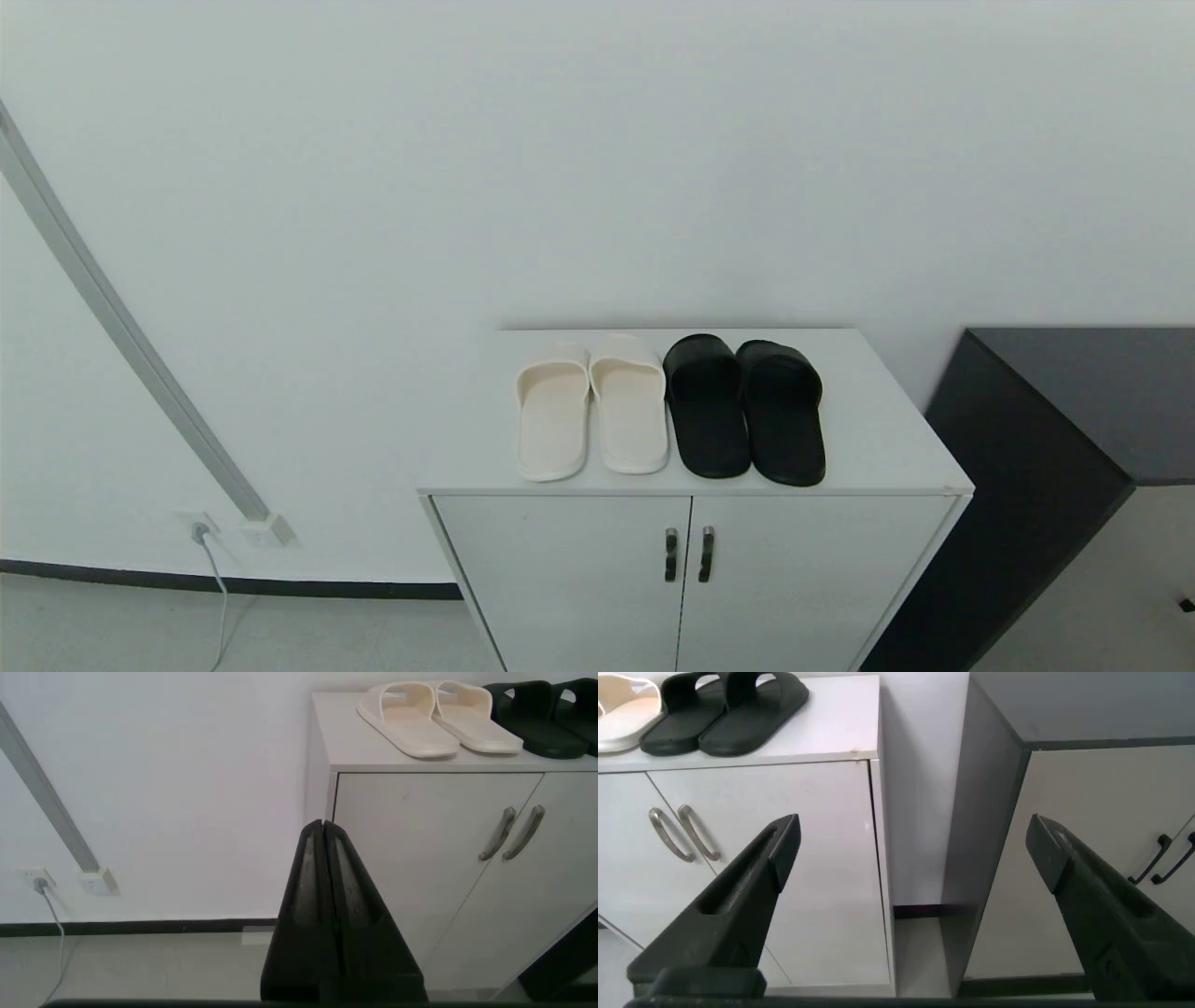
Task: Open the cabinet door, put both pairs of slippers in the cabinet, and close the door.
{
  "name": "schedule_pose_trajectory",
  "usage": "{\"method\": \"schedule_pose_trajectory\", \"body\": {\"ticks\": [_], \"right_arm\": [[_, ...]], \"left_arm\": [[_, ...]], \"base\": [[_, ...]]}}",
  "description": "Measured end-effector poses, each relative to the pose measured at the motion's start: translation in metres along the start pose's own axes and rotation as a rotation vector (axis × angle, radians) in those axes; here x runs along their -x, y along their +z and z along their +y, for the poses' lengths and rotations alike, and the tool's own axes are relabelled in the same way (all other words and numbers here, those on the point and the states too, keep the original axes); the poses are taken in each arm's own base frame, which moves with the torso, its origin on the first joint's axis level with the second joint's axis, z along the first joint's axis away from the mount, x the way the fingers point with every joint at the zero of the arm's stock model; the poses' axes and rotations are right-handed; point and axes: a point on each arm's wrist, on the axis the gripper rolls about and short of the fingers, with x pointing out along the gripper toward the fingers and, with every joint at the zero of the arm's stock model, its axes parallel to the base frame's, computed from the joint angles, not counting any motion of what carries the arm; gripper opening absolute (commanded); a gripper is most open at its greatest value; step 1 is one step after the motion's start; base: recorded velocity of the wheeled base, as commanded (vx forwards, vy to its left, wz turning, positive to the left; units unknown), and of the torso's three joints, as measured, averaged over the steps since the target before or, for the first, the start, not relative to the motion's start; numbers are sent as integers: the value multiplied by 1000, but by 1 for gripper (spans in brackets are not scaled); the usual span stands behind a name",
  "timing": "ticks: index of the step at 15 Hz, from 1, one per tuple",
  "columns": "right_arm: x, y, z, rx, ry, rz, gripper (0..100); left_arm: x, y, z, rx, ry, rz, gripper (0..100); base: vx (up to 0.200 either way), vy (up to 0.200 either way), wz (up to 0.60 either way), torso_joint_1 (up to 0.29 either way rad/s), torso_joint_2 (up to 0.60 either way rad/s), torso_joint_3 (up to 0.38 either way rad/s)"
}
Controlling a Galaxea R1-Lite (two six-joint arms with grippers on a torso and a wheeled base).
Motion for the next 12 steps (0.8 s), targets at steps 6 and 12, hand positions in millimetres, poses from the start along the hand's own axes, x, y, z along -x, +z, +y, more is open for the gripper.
{"method": "schedule_pose_trajectory", "body": {"ticks": [6, 12], "right_arm": [[0, 0, 0, 5, 0, 0, 100], [0, 0, 0, 12, -1, 1, 100]], "left_arm": [[0, 0, 0, 0, 0, 0, 0], [0, 0, 0, 1, 1, 0, 0]], "base": [[0, 0, 0, 0, 0, 0], [0, 0, 0, 0, 0, 0]]}}
